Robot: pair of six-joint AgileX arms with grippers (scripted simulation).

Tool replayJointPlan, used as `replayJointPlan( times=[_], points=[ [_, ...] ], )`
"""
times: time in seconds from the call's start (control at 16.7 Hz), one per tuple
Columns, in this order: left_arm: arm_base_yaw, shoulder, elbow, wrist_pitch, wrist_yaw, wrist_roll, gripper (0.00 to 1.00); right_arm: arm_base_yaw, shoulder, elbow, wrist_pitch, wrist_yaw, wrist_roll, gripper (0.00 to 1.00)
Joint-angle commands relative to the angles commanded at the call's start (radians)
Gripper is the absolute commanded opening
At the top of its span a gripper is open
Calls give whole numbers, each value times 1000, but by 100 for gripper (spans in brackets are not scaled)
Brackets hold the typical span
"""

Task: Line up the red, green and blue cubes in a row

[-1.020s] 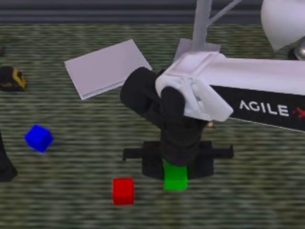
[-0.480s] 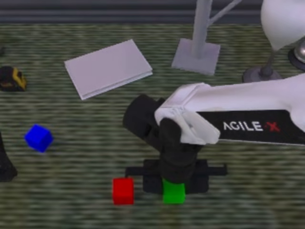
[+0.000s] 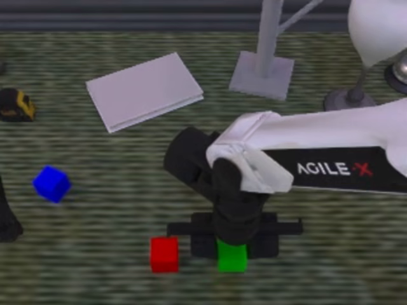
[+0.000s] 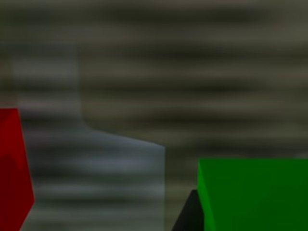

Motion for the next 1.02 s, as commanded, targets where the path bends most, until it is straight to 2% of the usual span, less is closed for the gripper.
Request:
replayJointPlan(
  times=[0.36,1.02],
  points=[
    [0,0,0,0,0,0,100,0,0,0,0,0,0,98],
    [0,0,0,0,0,0,100,1,-6,15,-17,0,1,100]
  ],
)
